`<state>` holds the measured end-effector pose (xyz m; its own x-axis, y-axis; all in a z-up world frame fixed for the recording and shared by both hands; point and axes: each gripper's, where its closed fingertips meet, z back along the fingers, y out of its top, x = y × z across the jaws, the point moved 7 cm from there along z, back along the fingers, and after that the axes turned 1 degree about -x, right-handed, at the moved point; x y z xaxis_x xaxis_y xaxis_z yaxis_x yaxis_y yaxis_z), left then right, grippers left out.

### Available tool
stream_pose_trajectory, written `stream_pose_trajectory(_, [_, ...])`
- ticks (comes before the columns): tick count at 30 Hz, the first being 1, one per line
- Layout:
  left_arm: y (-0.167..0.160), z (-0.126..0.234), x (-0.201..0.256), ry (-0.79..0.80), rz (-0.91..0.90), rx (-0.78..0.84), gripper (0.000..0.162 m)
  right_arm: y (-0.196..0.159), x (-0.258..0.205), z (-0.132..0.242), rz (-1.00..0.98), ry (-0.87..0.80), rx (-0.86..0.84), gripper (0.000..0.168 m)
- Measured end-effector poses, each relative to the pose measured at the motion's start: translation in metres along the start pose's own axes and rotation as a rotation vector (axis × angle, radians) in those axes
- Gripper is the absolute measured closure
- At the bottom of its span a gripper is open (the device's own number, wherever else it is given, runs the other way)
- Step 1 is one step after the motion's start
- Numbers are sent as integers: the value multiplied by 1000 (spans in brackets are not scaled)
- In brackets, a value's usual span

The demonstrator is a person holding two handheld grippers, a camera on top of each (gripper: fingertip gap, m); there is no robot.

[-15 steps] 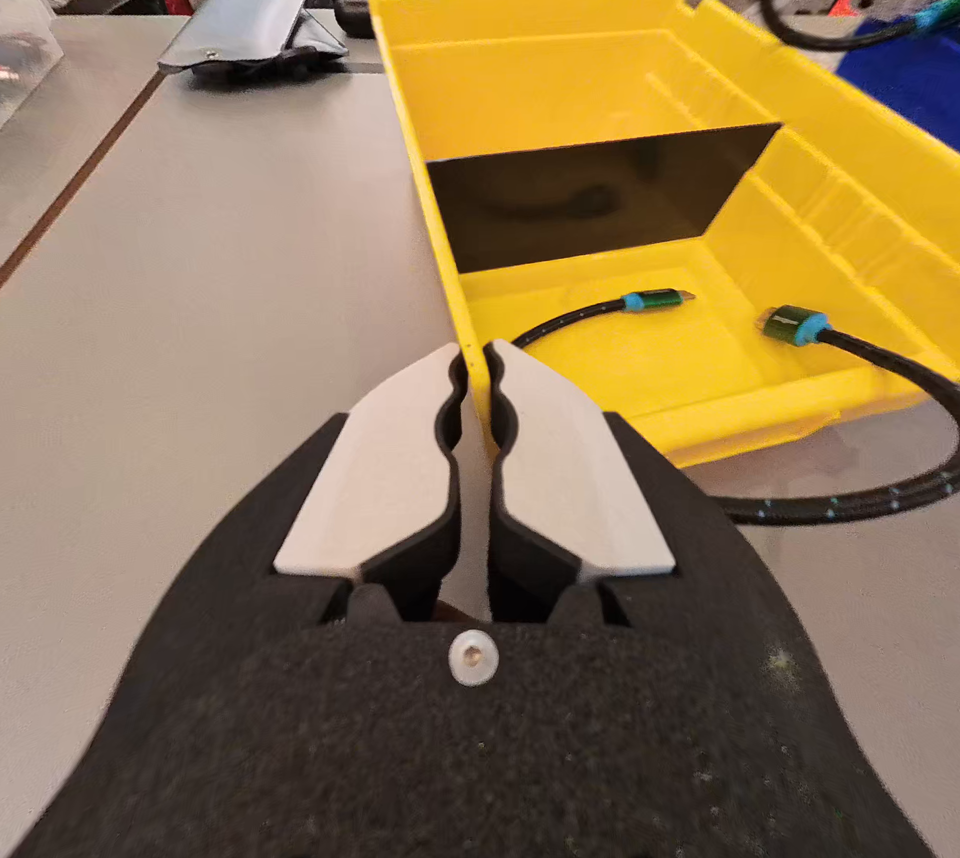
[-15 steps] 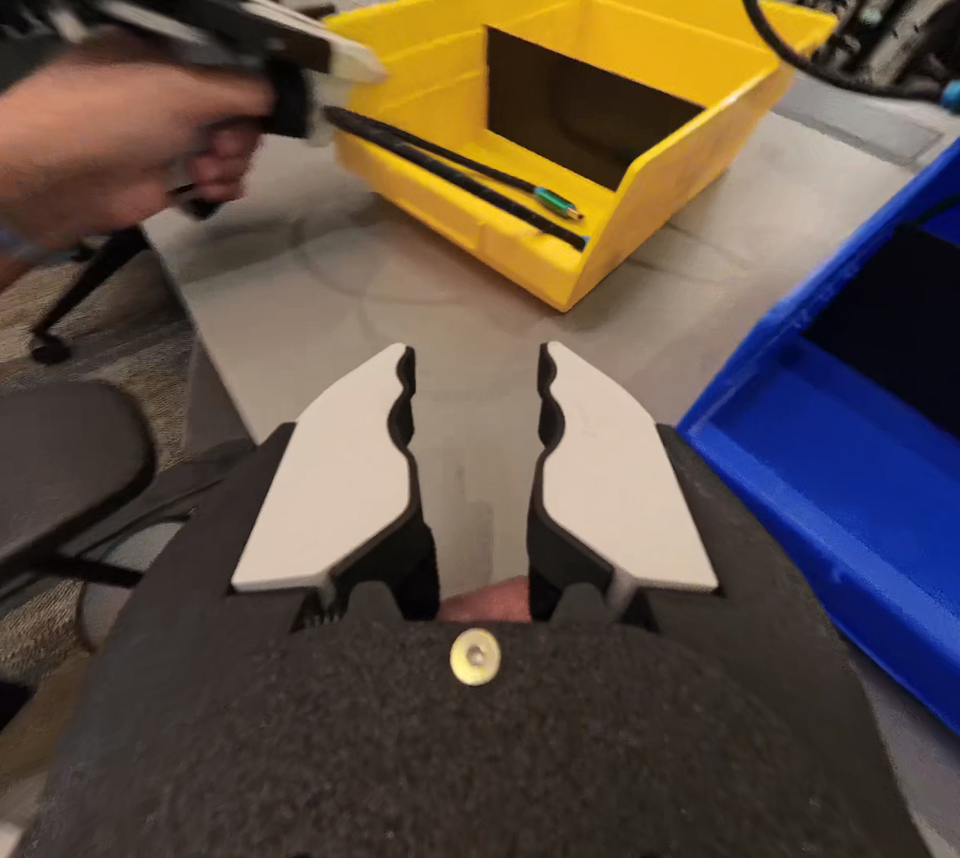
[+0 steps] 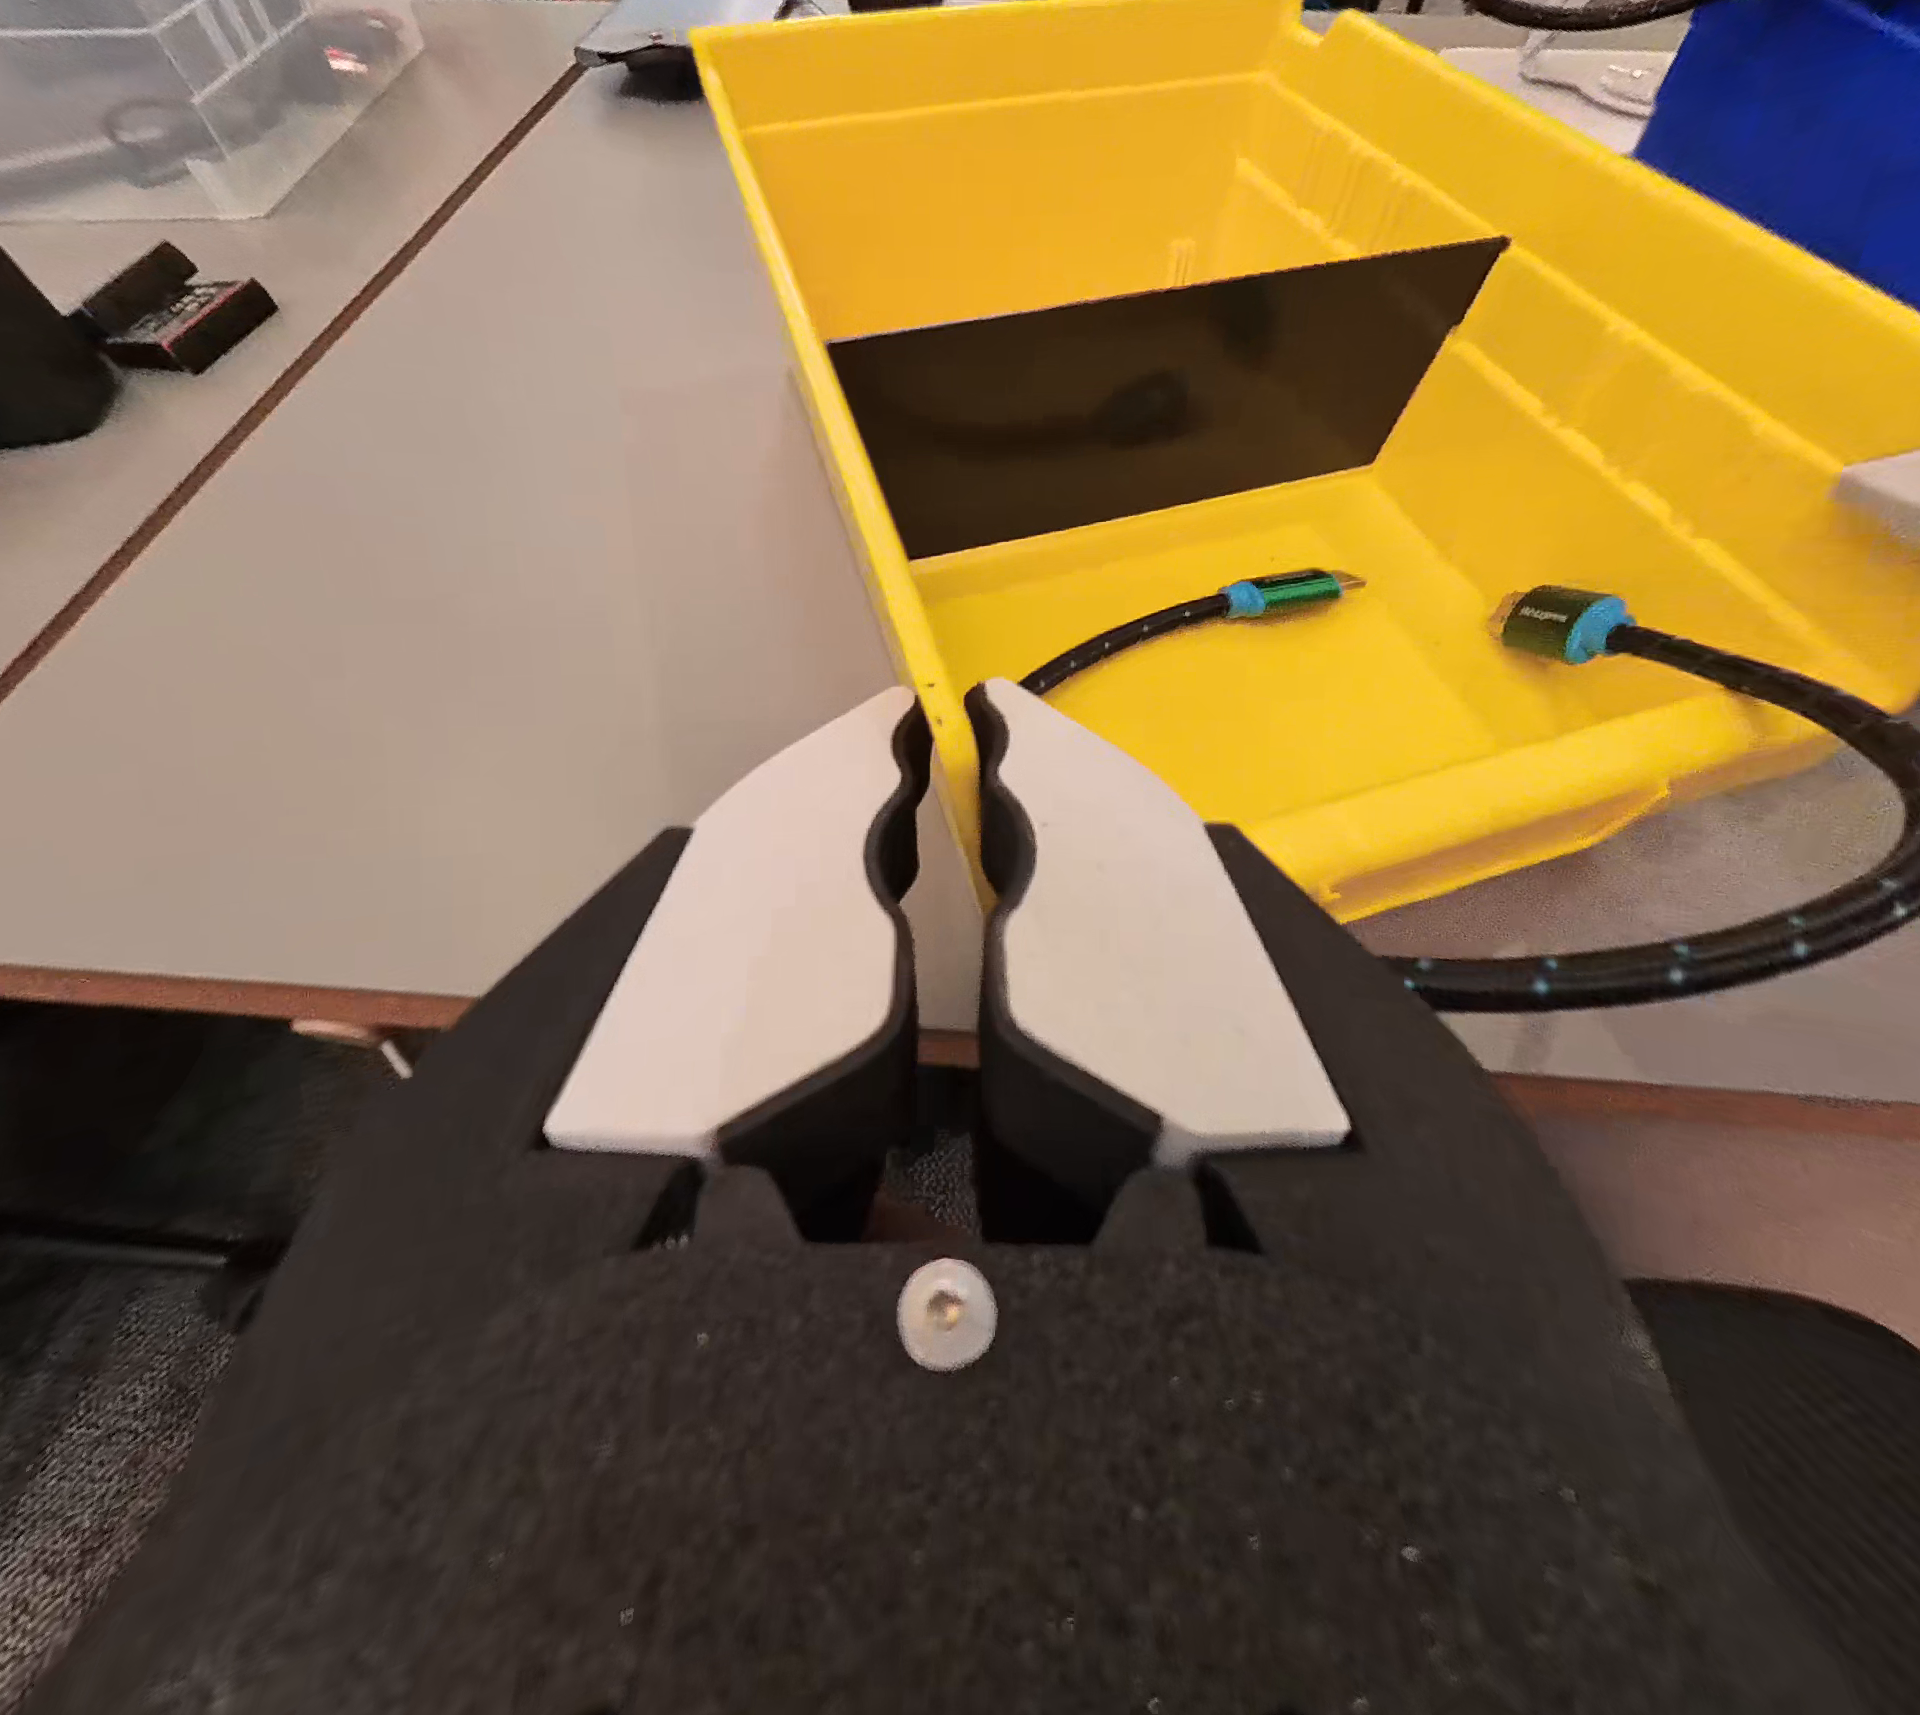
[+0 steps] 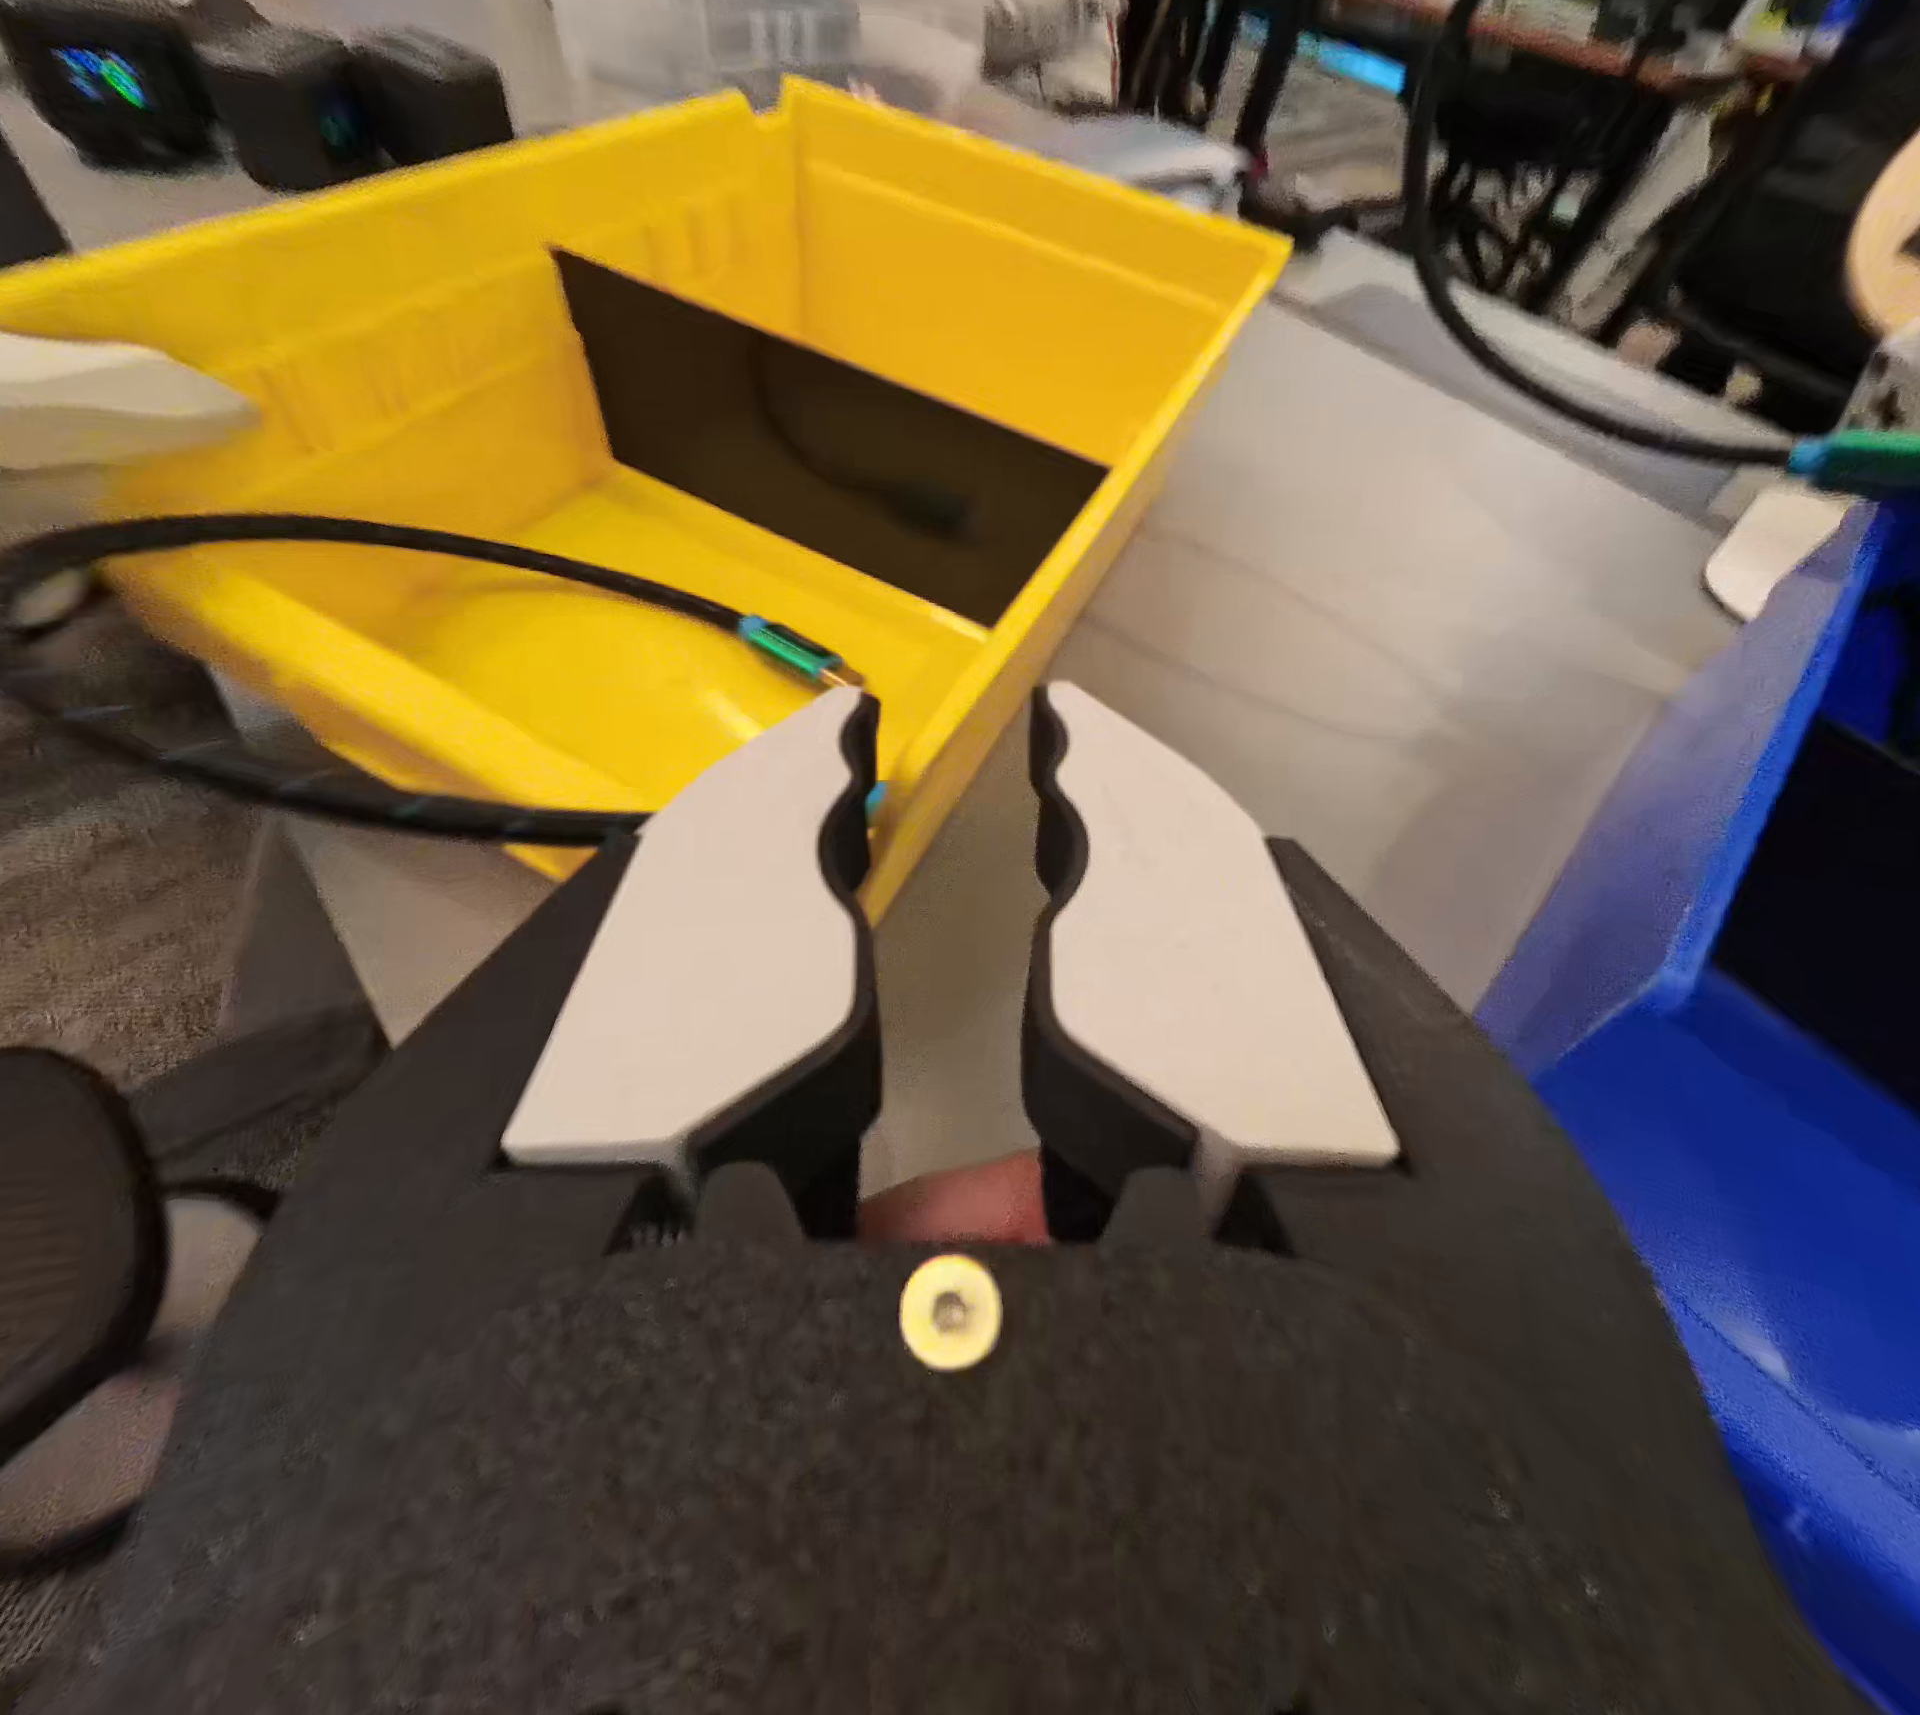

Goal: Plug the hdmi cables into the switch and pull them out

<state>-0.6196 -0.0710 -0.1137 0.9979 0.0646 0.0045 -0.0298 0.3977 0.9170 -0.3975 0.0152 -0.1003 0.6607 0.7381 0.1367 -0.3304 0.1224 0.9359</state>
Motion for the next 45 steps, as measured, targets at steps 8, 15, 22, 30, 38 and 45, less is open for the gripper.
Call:
stream_pose_trajectory(8, [12, 39, 42, 138, -124, 70, 156, -2, 12, 3, -226, -12, -160, 161])
stream_pose_trajectory(15, [98, 84, 88, 151, -217, 271, 156, 68, 41, 76, -134, -123, 19, 162])
stream_pose_trajectory(22, [204, 59, 221, -90, -368, 426, 155, 111, 158, 196, -149, -435, 95, 162])
stream_pose_trajectory(30, [188, -36, 464, -426, -437, 313, 153, 30, 337, 332, -223, -805, -127, 163])
stream_pose_trajectory(38, [80, -122, 598, -437, -468, 146, 154, -152, 454, 345, -372, -726, -283, 163])
stream_pose_trajectory(45, [52, -129, 601, -471, -540, 87, 147, -193, 470, 327, -367, -659, -250, 160])
